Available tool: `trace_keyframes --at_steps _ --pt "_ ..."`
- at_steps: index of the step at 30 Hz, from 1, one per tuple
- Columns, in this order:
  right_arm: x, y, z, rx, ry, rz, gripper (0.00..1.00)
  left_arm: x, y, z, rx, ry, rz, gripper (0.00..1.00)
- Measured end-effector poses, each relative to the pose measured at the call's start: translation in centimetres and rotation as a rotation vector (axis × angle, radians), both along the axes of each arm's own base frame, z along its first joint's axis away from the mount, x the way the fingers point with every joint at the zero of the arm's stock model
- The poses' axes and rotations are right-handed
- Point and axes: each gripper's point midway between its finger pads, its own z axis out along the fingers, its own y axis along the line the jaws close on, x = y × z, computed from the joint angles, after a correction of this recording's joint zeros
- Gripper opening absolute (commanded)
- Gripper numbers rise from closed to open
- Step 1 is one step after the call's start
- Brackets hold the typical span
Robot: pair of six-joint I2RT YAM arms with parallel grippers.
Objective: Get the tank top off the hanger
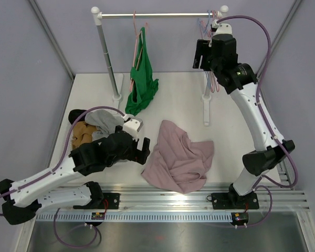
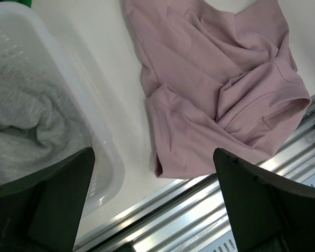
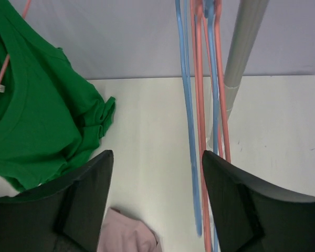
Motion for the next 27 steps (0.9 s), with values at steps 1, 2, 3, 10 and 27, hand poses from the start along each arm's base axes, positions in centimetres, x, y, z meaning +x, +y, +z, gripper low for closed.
trace_keyframes --at_steps 1,2,3,10,27 --pt "-0.7 -0.2 0.7 0.008 -0.011 0.006 0.85 0.3 -0.6 -0.1 0.002 0.002 -0.001 0.99" --pt "-1.5 -0.3 1.4 0.02 -0.02 0.014 0.91 0.6 -1.1 -0.2 0.002 0.002 0.0 0.99" --pt "-2.5 -0.6 2.2 0.028 -0.033 0.021 0.98 0.9 -1.7 -0.4 0.005 0.004 -0.001 0.99" --pt "-12.6 -3.9 8.5 0.107 -0.185 0.08 0.99 2.9 -7.4 -3.5 0.05 0.05 -0.025 0.99" --pt "-26.4 -3.6 2.7 0.206 -0.173 0.401 0.99 2.9 -16.3 -17.7 0.292 0.222 -0.11 0.98"
